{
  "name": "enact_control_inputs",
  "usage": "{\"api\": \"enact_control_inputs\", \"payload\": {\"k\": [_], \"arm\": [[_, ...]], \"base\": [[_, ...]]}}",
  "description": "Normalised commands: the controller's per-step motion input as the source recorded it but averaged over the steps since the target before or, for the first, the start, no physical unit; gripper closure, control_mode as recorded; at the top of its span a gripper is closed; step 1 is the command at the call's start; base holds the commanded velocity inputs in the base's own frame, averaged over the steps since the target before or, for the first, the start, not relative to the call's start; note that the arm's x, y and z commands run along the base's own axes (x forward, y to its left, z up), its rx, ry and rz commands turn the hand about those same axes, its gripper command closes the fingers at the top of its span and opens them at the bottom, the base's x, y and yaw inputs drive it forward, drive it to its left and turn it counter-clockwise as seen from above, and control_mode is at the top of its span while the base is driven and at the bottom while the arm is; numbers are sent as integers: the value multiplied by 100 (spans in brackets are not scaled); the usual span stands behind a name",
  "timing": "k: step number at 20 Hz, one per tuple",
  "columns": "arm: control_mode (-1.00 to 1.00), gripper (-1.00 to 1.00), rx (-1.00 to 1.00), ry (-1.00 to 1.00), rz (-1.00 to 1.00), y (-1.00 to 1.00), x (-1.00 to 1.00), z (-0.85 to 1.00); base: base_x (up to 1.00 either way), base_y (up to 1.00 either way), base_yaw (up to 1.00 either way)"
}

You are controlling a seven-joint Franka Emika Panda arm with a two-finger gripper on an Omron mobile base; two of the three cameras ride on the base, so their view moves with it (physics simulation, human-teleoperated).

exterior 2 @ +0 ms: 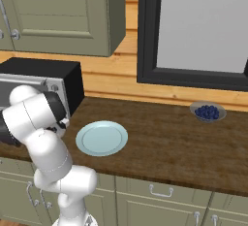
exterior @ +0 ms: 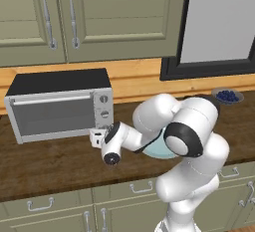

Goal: Pick up the kebab skewer and baguette bread, and place them inside the toaster oven. Close the toaster oven door and start by setting the timer.

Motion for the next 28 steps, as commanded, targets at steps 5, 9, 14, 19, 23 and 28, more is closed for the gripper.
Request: {"api": "enact_control_inputs", "payload": {"k": [5,9,14,19,23,28], "arm": [[-100,-100,0,0,0,0,0,-11],[-100,-100,0,0,0,1,5,-5],[-100,-100,0,0,0,4,11,-2],[-100,-100,0,0,0,4,4,-6],[-100,-100,0,0,0,0,4,-3],[-100,-100,0,0,0,0,11,0]], "base": [[0,0,0],[0,0,0],[0,0,0],[0,0,0],[0,0,0],[0,0,0]]}}
